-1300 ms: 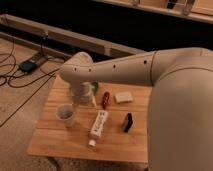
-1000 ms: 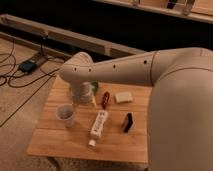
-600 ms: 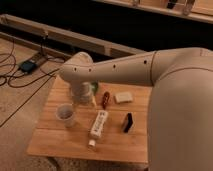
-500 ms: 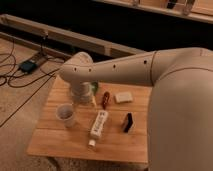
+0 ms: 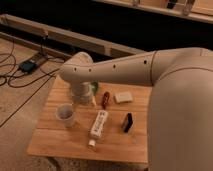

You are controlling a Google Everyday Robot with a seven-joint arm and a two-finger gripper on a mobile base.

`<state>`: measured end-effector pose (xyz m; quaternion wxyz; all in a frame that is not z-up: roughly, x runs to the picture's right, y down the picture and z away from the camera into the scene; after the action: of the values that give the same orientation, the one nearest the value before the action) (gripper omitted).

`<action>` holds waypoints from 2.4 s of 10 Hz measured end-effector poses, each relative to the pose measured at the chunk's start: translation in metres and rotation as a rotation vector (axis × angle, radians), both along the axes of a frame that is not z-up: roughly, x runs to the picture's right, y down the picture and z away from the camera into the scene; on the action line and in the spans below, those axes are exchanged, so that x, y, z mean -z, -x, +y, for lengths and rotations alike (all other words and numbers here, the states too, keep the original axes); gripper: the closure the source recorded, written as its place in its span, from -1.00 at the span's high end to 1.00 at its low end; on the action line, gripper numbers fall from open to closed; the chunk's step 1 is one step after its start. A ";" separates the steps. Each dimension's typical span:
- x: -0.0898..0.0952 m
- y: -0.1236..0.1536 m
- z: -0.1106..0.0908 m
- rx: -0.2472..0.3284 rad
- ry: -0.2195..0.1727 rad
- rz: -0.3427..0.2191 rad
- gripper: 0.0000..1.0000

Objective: Knock the eraser over

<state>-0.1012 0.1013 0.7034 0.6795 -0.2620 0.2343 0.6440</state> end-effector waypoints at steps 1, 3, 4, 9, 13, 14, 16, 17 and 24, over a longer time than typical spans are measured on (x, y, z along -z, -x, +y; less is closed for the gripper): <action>0.000 0.000 0.000 0.000 0.000 0.000 0.30; 0.000 0.000 0.000 0.000 0.000 0.000 0.30; 0.000 0.000 0.000 0.000 0.000 0.000 0.30; -0.001 0.000 0.001 0.000 0.002 0.000 0.30; -0.001 0.000 0.001 0.000 0.002 0.000 0.30; -0.001 0.000 0.001 0.000 0.002 0.000 0.30; -0.001 0.000 0.001 0.000 0.002 0.000 0.30; -0.001 0.000 0.001 0.000 0.002 0.000 0.30; -0.003 -0.008 0.003 -0.016 -0.003 0.005 0.30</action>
<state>-0.0929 0.1043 0.7061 0.6741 -0.2615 0.2330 0.6503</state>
